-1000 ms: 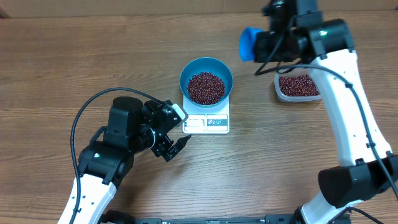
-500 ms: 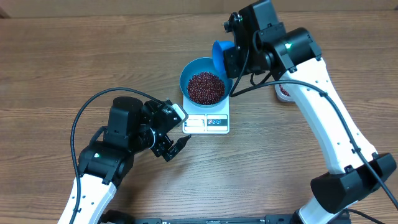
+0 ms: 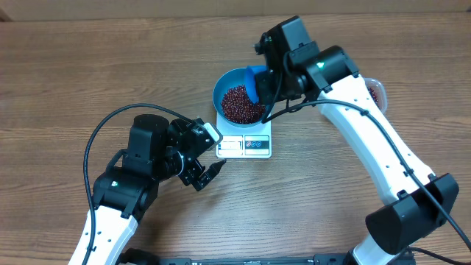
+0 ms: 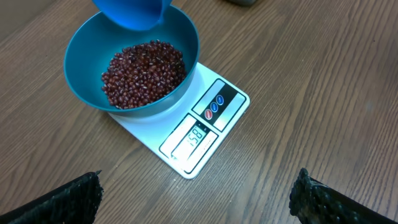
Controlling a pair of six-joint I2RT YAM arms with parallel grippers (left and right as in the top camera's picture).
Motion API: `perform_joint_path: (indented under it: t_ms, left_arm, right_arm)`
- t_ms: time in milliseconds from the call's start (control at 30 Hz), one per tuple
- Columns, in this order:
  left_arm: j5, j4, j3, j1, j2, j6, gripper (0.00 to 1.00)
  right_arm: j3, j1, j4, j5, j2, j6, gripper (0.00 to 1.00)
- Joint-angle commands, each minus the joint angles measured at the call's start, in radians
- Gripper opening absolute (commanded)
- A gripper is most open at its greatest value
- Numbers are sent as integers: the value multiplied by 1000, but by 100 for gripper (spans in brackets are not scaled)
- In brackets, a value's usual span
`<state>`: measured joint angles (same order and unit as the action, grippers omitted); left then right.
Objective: Scoop item into bowl and weigh 150g on scale
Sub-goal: 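Tip the blue scoop with the right gripper to pour beans into the bowl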
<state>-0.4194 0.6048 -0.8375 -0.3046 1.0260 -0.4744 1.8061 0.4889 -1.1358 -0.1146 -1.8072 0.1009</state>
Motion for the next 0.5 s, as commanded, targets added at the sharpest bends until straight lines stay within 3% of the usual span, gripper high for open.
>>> perform_joint_path:
  t_ms: [0,233,467]
  left_arm:
    - [-18,-3,5,10,2,3,99]
    - [-18,-3,5,10,2,3,100]
    - [-18,-3,5,10,2,3,100]
  right_arm:
    - [-1,35,10,6,23,7,4]
    - [-13,79,35,203,4,90,4]
    - [-16,80,79,219,-35,102,4]
